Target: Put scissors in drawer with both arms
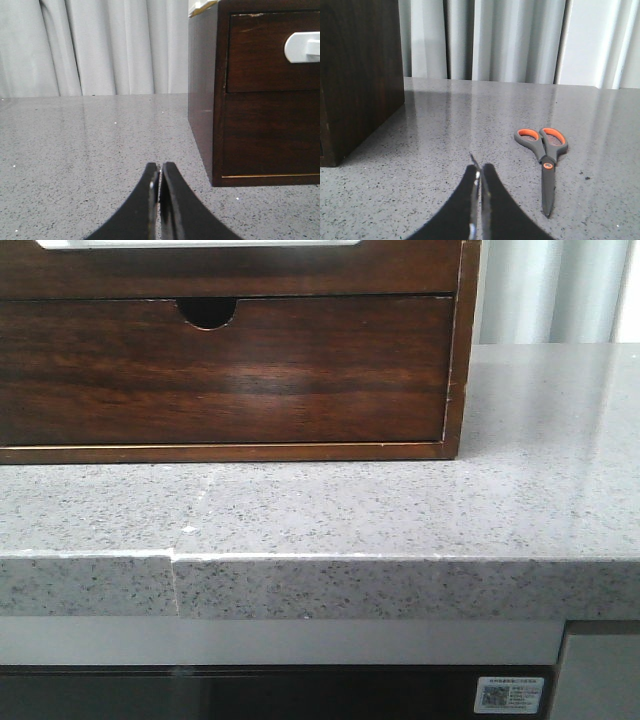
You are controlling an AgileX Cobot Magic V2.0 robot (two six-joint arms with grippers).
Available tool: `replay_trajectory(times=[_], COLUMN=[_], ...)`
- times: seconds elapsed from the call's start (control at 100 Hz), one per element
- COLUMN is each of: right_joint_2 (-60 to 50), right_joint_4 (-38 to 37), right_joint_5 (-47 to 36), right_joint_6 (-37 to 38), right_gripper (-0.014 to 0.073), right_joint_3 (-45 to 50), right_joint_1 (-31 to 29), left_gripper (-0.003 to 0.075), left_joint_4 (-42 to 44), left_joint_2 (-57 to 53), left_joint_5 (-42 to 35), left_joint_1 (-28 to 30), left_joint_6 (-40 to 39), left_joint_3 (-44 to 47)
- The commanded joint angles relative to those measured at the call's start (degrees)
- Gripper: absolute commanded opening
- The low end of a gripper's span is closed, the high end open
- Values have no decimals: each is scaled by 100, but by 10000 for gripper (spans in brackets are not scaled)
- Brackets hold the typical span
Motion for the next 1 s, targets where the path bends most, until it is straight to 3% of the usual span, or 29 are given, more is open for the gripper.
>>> replay_trajectory(times=[0.0,0.23,0.34,0.65,0.84,0.989], right_joint_2=[-115,-115,-115,552,1533,2030], right_joint_4=[-45,-6,183,278,266,243], right_joint_5=[-476,-489,-202,1513,2375,2391], right_joint_6=[-2,-2,-2,-2,-2,-2], right_gripper=[-69,-69,-69,-69,-69,-69], right_joint_3=[86,56,-264,-2139,-3186,-3530], right_joint_1=[-6,-6,-6,-6,-6,-6], left_gripper=[-20,-20,-20,-20,-20,-20], left_joint_4=[-45,-125,-736,-887,-825,-757], left_joint_2=[-177,-177,-177,684,1685,2088], left_joint_5=[-450,-641,-563,1209,1765,1737], left_joint_1=[-42,-42,-42,-42,-42,-42], left_joint_6=[-71,-71,-71,-71,32,32], left_joint_3=[207,153,-175,-2119,-3191,-3561])
